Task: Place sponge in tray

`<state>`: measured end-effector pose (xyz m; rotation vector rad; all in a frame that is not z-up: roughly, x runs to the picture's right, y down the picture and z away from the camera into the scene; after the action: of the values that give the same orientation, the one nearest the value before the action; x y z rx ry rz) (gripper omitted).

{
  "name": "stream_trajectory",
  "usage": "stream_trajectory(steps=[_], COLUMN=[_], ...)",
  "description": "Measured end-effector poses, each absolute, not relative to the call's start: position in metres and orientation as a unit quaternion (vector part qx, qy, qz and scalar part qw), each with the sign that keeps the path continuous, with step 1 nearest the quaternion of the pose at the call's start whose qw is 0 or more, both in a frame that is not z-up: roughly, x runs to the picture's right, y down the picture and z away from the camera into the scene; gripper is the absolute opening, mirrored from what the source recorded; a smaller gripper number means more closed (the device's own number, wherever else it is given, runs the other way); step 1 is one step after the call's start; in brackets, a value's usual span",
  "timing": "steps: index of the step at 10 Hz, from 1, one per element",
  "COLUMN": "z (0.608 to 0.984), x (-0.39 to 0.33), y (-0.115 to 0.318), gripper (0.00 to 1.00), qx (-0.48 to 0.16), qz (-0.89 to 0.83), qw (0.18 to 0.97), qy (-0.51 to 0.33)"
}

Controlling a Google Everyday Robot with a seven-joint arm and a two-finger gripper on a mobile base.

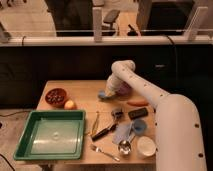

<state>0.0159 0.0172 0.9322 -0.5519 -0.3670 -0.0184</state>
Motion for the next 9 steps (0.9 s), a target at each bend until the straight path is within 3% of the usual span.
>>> stream_trajectory(steps=[2,4,9], z=[0.931,0.926,0.924], x=[0.025,0.028,0.027], y=[0.015,0.011,0.007], gripper=[0.16,0.09,0.03], qx=[-0.265,-0.259,-0.25], qz=[-0.008,-0.017,-0.026], qw=[0.948,0.95,0.953], qy=[-0.176,-0.173,-0.168])
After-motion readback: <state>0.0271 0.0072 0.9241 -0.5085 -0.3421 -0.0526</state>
